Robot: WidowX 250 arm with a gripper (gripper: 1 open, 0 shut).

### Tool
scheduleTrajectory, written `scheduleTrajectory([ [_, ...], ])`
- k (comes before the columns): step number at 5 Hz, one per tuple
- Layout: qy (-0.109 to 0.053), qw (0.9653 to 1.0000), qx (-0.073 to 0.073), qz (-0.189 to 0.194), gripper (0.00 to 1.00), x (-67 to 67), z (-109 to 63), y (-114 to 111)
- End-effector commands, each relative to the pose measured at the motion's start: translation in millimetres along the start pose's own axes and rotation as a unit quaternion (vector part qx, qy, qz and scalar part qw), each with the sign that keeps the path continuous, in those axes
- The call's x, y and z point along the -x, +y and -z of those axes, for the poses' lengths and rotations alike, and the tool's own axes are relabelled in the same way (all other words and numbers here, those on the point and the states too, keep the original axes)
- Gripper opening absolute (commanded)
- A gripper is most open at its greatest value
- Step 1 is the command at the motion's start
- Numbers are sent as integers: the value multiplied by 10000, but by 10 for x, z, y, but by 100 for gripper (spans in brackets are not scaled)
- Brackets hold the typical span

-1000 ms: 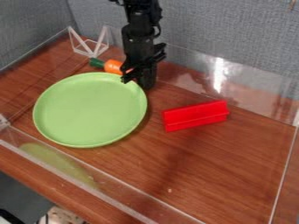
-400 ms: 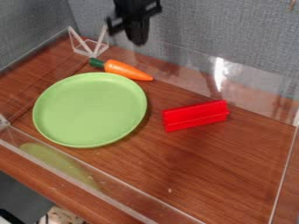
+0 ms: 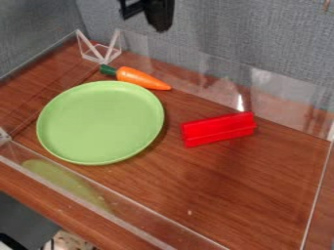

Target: Put the carrot on the right side

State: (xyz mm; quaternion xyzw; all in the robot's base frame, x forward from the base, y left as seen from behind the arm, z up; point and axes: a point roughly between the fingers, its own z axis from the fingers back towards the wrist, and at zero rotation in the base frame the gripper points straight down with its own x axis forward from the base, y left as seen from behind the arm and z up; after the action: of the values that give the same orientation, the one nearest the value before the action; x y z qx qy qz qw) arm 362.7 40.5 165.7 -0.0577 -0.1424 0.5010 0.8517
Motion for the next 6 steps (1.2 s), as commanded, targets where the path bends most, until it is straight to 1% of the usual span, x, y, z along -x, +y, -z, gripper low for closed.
scheduleTrajectory([
  [1, -190, 9989, 332, 261, 0, 237, -329, 3],
  [2, -291, 9992, 257, 51, 0, 610, -357, 60],
  [3, -244, 9995, 210, 23, 0, 1087, -285, 75],
  [4, -124, 9994, 133, -278, 0, 1465, -63, 177],
  [5, -16, 9979, 207, -620, 0, 1594, 152, 307],
  [6, -70, 9948, 299, -975, 0, 1677, 364, 425],
])
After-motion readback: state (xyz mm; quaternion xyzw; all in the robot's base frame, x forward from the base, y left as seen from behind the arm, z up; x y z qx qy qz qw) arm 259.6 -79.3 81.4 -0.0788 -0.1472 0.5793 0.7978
